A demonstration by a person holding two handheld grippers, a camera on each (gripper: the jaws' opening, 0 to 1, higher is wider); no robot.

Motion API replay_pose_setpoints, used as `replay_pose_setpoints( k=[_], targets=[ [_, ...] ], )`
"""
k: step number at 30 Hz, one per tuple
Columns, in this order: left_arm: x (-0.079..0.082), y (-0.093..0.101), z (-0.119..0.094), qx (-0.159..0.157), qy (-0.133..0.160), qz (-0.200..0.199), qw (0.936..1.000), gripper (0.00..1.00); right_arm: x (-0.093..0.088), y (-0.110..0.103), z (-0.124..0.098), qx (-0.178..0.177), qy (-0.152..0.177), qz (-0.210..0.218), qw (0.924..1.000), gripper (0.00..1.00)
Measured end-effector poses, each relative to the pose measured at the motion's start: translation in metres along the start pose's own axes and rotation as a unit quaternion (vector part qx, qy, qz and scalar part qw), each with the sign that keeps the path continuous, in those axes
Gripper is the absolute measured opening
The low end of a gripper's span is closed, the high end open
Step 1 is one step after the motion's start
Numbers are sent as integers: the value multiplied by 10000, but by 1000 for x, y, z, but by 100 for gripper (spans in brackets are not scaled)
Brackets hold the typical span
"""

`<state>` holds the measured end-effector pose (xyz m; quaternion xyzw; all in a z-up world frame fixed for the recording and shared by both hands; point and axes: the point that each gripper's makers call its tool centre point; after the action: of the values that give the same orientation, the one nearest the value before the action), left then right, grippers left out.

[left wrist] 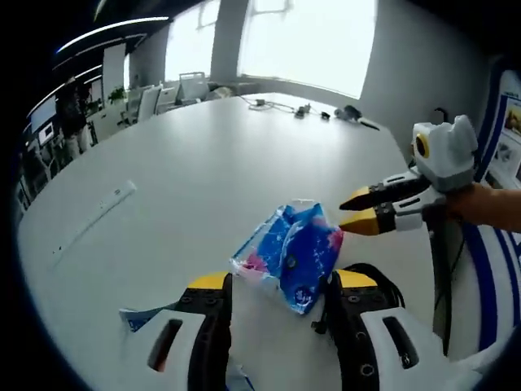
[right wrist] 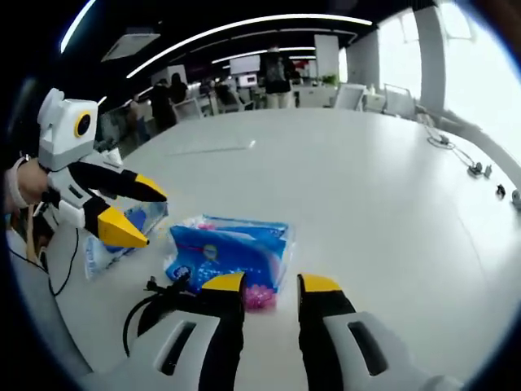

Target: Arrange the tabletop items into an orderly group along one side of the table until the central work area is clear of visible clutter.

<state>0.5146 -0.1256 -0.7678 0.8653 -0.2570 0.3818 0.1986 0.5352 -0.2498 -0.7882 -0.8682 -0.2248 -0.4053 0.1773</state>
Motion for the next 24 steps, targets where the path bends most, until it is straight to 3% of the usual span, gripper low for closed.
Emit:
replay_pose_setpoints(
  k=[12,24],
  targets=[
    [-22,-6,-36,209,87,-321,9992,51,21,-23,-12,87,129,-253,9996,23],
    [-46,-14,-75,507,186,-690,9962,55,23,-60,-19,438,61,-519,9977,29]
  ],
)
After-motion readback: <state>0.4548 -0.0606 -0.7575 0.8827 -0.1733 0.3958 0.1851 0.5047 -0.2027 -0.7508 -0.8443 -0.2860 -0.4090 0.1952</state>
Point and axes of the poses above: the point that each gripper's makers call its tool centre point, and the gripper's own axes: z roughly forward along the fingers, y roughly to its right, x roughly out of its top, and after that the axes turned 2 degrees about z, right-handed
